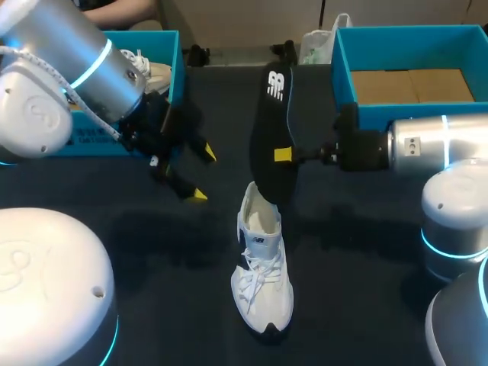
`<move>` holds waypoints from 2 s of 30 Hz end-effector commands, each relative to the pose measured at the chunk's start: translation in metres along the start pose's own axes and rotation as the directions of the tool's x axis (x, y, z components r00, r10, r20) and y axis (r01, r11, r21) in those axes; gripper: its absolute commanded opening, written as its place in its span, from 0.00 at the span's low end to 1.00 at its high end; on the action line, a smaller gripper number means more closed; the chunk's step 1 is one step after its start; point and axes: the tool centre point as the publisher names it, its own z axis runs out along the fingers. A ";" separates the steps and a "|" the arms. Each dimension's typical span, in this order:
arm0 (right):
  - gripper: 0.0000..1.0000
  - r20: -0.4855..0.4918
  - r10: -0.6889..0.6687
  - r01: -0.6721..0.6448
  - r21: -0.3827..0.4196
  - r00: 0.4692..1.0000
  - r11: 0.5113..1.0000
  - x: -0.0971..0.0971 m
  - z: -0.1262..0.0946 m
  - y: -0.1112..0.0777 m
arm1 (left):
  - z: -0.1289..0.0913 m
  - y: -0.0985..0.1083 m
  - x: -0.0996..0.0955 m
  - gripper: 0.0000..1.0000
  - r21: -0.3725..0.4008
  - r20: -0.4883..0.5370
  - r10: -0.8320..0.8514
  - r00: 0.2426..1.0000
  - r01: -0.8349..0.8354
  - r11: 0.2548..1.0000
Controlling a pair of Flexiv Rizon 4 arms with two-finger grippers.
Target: Take the shoe out of the shoebox, open the shoe tongue, remove and reinsert the insole, then place the shoe into the shoebox
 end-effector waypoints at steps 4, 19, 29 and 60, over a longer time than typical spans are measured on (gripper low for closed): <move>0.00 -0.005 -0.030 0.030 0.025 1.000 0.999 -0.006 0.004 0.001 | 0.016 0.002 -0.006 1.00 -0.014 -0.079 -0.020 0.997 0.019 1.000; 0.00 -0.016 -0.068 0.068 0.046 0.998 0.997 -0.019 0.020 -0.002 | 0.064 0.017 -0.012 1.00 -0.050 -0.042 -0.008 0.999 0.006 0.999; 0.00 -0.025 -0.127 0.128 0.064 0.992 0.990 -0.025 0.032 -0.004 | 0.085 0.027 -0.014 1.00 -0.101 0.016 0.010 1.000 -0.008 0.995; 0.00 -0.088 -0.167 0.170 0.031 0.982 0.985 -0.037 0.042 -0.011 | 0.110 0.031 -0.015 1.00 -0.084 0.007 -0.035 0.999 0.036 0.996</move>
